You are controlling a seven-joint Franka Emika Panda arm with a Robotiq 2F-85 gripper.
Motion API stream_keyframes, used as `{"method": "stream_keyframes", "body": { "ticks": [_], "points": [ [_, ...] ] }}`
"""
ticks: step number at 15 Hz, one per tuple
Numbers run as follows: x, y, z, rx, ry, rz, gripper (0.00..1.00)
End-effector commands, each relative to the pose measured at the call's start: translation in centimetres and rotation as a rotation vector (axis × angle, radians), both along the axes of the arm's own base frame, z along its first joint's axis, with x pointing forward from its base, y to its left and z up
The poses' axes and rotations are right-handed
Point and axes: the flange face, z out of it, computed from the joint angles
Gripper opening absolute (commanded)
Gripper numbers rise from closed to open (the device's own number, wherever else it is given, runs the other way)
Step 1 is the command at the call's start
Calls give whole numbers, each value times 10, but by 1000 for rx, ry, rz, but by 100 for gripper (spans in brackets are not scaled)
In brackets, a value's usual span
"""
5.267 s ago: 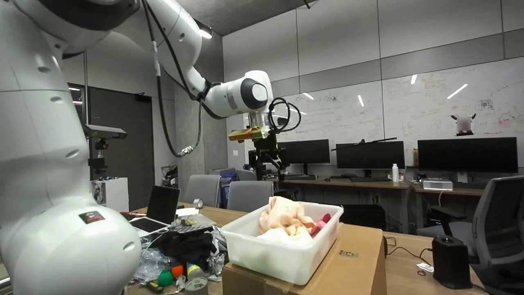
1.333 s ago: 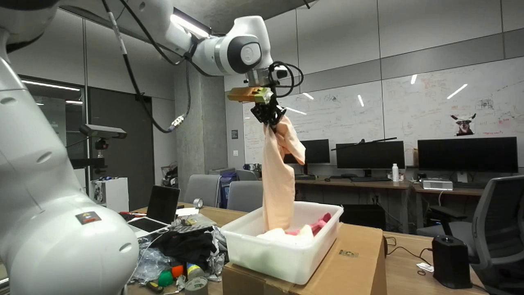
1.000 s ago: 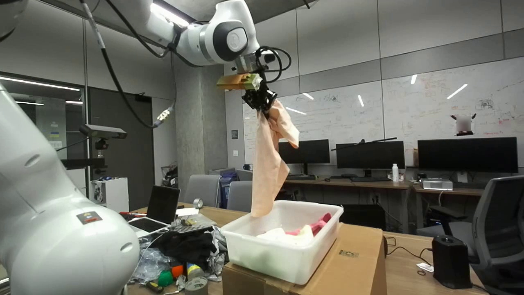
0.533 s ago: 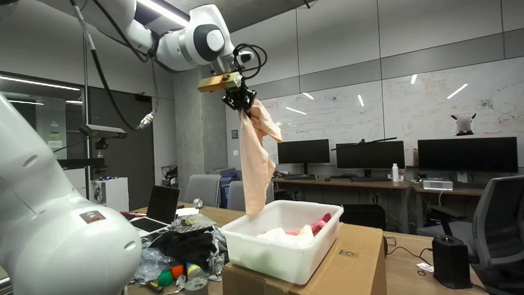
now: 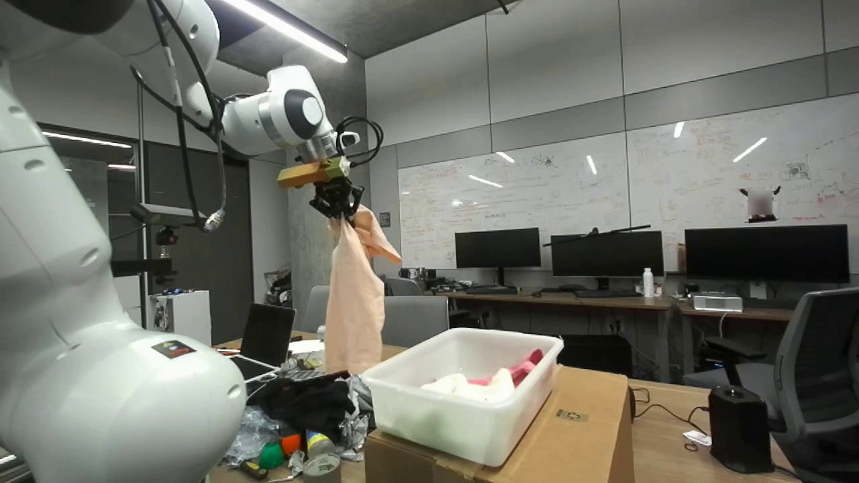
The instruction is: Pick up the clothes from the box and put them on the table
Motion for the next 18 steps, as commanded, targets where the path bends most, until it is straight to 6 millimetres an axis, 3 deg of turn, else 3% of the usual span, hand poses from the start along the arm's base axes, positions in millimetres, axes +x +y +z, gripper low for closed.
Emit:
{"method": "stream_keyframes", "body": {
  "ticks": [1, 6, 7, 9, 14, 16, 18],
  "points": [
    [10, 25, -13, -58, 34, 60, 8],
    [25, 29, -36, -90, 92, 69, 8],
    [27, 27, -41, -111, 108, 70, 34],
    [30, 25, -47, -143, 131, 68, 40],
    [37, 11, -50, -173, 135, 33, 78],
    [43, -10, -46, -177, 113, -29, 93],
    [52, -42, -43, -163, 107, -126, 100]
  ]
}}
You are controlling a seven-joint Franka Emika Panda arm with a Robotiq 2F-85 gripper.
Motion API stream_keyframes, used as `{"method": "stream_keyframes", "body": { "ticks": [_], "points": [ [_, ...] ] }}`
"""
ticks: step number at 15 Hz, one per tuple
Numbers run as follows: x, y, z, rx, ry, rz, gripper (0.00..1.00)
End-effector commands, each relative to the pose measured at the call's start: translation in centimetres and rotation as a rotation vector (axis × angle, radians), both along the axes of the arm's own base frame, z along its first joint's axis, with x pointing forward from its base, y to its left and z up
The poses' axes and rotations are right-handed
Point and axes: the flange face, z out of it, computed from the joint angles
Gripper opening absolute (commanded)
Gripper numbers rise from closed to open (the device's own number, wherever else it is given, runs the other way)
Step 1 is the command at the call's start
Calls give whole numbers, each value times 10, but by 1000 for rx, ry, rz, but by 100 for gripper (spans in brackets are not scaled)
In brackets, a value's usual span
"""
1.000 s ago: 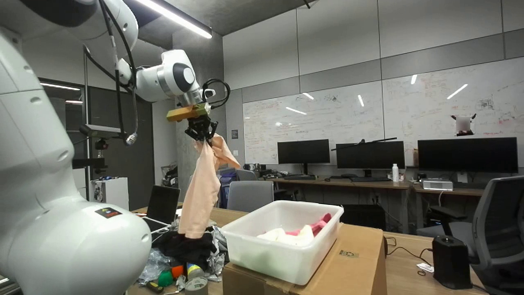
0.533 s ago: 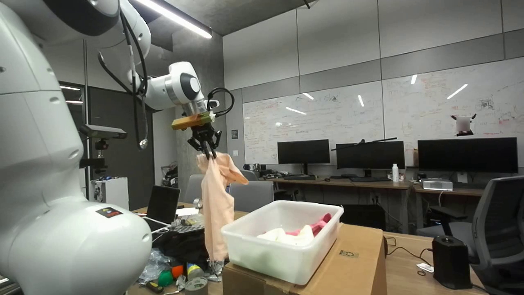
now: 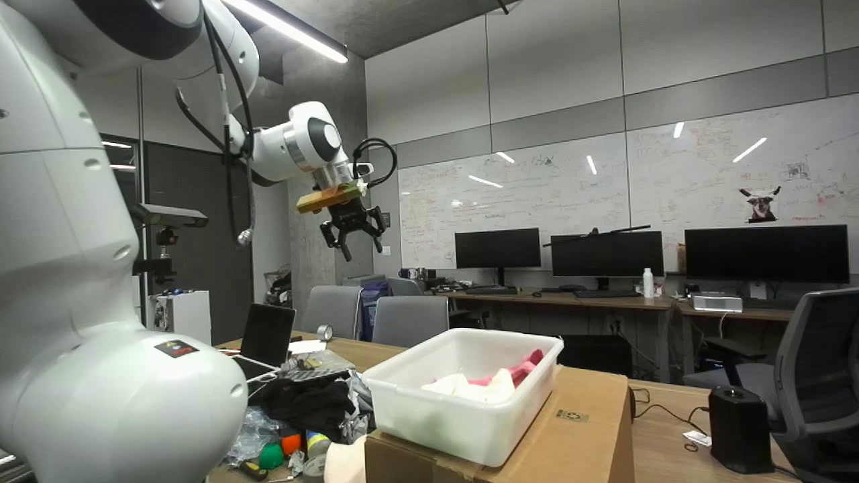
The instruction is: Pick up the clothes from the box and put them on the table
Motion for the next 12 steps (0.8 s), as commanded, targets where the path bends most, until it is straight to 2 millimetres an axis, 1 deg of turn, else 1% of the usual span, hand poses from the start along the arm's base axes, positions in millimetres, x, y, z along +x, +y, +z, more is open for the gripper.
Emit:
{"method": "stream_keyframes", "body": {
  "ticks": [1, 4, 7, 10, 12],
  "points": [
    [15, -53, 15, 11, -34, -164, 100],
    [24, -109, 8, 58, 11, -334, 100],
    [31, -159, -12, 75, 87, -492, 100],
    [31, -196, -38, 80, 190, -622, 100],
    [29, -213, -57, 94, 276, -686, 100]
  ]
}}
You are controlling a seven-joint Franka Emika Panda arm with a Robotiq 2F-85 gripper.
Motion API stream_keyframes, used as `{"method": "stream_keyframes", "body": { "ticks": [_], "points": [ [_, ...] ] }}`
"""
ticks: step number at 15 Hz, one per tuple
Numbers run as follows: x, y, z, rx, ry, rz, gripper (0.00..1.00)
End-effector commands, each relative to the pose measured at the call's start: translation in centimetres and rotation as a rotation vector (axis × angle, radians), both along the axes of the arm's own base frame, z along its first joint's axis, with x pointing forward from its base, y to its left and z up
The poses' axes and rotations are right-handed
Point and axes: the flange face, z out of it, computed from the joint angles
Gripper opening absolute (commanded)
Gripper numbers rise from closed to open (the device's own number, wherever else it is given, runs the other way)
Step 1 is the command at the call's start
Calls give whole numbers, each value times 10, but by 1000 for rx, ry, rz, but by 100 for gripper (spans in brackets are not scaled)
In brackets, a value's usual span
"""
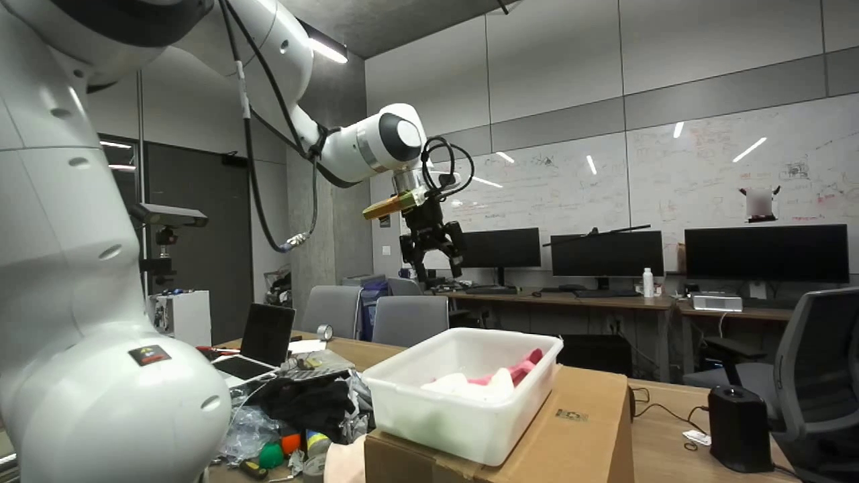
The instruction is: Pick up the clothes from the box and put them on the table
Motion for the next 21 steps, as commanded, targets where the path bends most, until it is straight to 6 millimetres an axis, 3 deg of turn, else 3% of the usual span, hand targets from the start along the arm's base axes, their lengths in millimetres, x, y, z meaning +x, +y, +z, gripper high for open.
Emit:
{"method": "stream_keyframes", "body": {
  "ticks": [1, 7, 12, 21],
  "points": [
    [-2, -23, -26, 69, 118, -123, 100],
    [-3, -50, -85, 149, 297, -271, 100],
    [-2, -62, -124, 190, 381, -338, 100],
    [2, -79, -156, 182, 406, -293, 100]
  ]
}}
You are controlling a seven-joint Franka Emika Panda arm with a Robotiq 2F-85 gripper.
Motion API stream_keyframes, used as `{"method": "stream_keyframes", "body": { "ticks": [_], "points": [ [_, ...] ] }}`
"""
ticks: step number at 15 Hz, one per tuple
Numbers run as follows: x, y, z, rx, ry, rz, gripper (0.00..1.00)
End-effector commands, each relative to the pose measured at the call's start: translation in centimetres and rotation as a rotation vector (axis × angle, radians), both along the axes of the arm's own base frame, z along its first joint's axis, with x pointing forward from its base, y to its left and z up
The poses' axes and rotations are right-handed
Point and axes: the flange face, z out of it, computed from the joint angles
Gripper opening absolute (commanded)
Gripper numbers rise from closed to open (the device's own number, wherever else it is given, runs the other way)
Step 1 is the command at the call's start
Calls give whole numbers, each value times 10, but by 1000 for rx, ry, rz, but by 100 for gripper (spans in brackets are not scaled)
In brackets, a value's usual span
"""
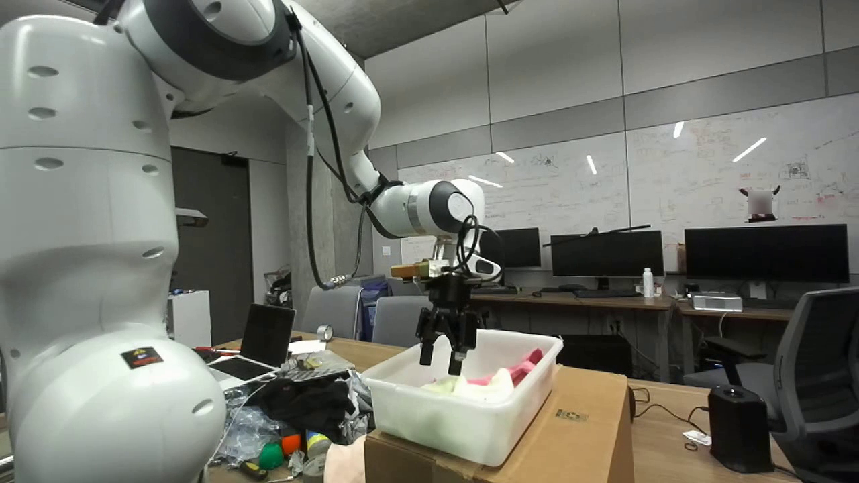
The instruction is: Pick up the clothes from the box and put them on the table
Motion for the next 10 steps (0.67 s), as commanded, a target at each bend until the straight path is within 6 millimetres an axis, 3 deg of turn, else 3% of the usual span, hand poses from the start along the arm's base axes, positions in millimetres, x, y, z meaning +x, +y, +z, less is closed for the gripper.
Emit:
{"method": "stream_keyframes", "body": {
  "ticks": [1, 10],
  "points": [
    [5, -10, -5, 13, -26, 27, 100],
    [16, -25, -38, -76, -40, 76, 100]
  ]
}}
